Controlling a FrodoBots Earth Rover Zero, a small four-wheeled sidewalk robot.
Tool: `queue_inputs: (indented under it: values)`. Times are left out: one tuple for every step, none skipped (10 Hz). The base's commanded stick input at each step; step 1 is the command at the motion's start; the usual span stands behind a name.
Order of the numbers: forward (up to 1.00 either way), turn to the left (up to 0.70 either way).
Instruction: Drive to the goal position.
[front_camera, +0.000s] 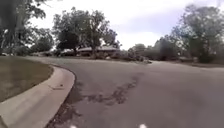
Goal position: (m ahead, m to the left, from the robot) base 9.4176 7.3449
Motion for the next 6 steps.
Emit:
queue_inputs:
  values:
    - [0.7,0.0]
    - [0.7,0.0]
    - [0.7,0.0]
    - [0.7,0.0]
    - [0.7,0.35]
    - [0.7,0.35]
